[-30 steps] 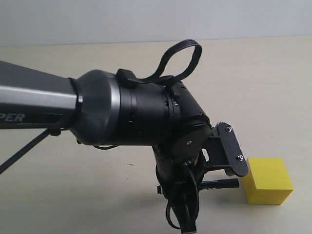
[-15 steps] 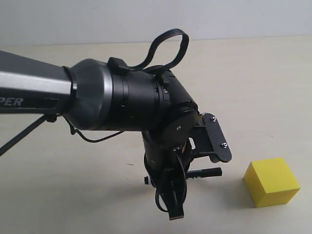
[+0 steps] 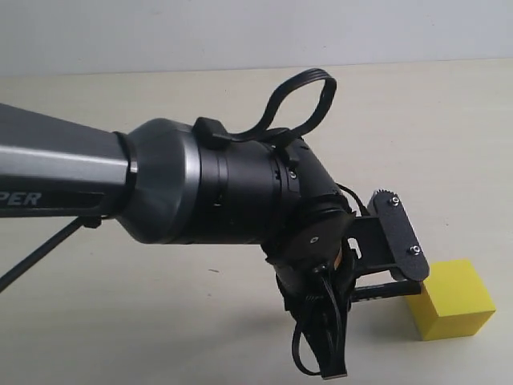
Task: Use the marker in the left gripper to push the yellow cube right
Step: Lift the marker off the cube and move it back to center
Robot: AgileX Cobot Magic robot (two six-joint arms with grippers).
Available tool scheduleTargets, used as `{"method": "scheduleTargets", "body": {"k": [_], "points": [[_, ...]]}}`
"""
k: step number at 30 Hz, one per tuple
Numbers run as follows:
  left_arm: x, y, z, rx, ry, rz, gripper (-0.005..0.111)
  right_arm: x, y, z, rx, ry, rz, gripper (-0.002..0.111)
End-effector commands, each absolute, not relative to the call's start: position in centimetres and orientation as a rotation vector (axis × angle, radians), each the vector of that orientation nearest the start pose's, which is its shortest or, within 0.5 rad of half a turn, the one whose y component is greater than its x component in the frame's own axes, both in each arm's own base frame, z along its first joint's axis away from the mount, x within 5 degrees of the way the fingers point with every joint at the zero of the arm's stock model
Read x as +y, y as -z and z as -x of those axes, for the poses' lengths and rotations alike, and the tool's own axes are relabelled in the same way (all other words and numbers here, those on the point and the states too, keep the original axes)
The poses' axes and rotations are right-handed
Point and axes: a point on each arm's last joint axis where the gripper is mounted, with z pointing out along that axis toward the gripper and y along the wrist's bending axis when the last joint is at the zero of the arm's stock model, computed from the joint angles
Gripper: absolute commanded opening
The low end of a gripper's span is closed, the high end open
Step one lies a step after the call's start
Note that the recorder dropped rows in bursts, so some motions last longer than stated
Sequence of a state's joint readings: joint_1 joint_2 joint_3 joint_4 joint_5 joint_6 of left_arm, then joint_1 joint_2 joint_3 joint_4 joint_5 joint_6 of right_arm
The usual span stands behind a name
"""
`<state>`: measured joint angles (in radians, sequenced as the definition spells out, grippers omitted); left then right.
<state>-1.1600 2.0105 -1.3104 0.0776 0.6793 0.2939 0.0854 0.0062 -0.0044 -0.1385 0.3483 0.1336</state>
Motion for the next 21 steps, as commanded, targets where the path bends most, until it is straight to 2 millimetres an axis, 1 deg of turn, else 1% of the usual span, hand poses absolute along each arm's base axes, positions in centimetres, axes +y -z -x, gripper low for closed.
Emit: {"method": "scheduleTargets", "body": {"k": [1,3,6,9,11,14,15,17,21], "points": [[-35.5,-14.9,-17.1,2.143,0.029,-1.949,0.000,0.0,-18.3,-5.4,1.815,-0.022,0.036,0.000],[-35.0,-15.3,-18.0,2.205,0.026,-1.863,0.000,0.0,-18.3,-5.4,1.815,-0.022,0.036,0.000],[-34.1,-16.2,-20.0,2.330,0.069,-1.627,0.000,0.0,-18.3,-5.4,1.815,-0.022,0.036,0.000],[-32.7,-17.3,-22.6,2.495,0.144,-1.252,0.000,0.0,-18.3,-5.4,1.815,-0.022,0.036,0.000],[-31.6,-17.9,-24.3,2.606,0.209,-0.927,0.000,0.0,-18.3,-5.4,1.815,-0.022,0.036,0.000],[-30.1,-18.2,-26.2,2.717,0.267,-0.523,0.000,0.0,-18.3,-5.4,1.815,-0.022,0.036,0.000],[-29.7,-18.2,-26.6,2.738,0.279,-0.421,0.000,0.0,-18.3,-5.4,1.815,-0.022,0.036,0.000],[-29.0,-18.1,-27.4,2.761,0.289,-0.285,0.000,0.0,-18.3,-5.4,1.815,-0.022,0.036,0.000],[-28.5,-18.0,-27.8,2.786,0.292,-0.194,0.000,0.0,-18.3,-5.4,1.815,-0.022,0.036,0.000]]}}
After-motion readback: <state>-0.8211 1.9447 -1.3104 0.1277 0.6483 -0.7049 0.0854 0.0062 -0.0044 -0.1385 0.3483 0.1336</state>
